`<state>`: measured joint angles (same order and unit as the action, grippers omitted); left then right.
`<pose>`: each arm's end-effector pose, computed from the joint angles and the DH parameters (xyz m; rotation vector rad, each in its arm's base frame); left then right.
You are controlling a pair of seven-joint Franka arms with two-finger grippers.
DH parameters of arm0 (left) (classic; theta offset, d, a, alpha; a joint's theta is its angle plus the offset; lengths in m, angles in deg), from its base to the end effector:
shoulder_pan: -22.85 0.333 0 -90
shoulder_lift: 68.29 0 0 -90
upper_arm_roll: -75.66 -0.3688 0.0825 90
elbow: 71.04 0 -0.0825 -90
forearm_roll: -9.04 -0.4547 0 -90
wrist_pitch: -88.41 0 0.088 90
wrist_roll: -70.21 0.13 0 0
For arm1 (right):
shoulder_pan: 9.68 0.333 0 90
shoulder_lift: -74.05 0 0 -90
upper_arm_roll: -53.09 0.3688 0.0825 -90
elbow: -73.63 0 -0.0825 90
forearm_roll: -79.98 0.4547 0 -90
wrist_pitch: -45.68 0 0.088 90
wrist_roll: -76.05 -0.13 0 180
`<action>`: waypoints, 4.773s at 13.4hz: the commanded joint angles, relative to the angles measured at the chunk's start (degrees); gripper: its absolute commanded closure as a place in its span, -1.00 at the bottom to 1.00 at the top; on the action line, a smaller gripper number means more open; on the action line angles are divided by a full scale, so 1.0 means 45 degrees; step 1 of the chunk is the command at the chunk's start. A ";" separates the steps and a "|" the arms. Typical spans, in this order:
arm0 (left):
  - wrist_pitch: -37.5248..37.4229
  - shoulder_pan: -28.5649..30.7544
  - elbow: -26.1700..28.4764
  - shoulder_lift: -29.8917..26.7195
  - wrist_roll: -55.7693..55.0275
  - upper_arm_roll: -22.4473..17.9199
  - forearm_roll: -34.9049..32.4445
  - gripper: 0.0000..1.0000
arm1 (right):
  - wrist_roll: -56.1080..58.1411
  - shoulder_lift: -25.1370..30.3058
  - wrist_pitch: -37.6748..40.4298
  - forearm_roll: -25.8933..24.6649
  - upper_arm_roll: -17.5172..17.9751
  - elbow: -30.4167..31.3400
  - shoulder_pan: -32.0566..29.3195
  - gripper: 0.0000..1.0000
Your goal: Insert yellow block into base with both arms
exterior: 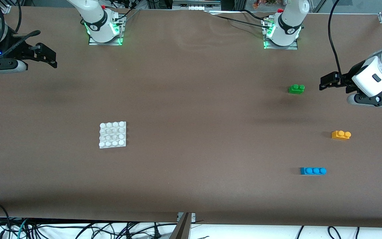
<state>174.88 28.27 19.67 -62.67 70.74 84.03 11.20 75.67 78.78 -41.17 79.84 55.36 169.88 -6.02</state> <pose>0.6425 -0.0342 0.5815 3.0804 -0.0930 -0.2659 0.5825 0.0611 0.6410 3.1252 0.1510 -0.1270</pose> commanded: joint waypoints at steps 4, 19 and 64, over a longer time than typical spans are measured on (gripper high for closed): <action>0.0179 0.0085 0.0273 -0.0274 -0.0060 0.0035 0.0263 -0.98 | 0.0065 -0.0017 0.0102 -0.0124 0.0062 -0.0020 -0.0032 -0.99; 0.0179 0.0085 0.0273 -0.0274 -0.0060 0.0035 0.0263 -0.98 | 0.0104 0.0003 0.0083 -0.0105 0.0042 -0.0001 -0.0051 -0.99; 0.0140 0.0085 0.0273 -0.0274 -0.0060 0.0035 0.0263 -0.98 | 0.0651 -0.8454 -1.4702 0.1438 0.0452 0.3945 -0.0012 -0.70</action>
<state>174.99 28.31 19.88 -62.68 70.74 84.03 11.20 76.87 41.61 -106.53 85.43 57.51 187.62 -5.85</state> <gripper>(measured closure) 0.009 0.057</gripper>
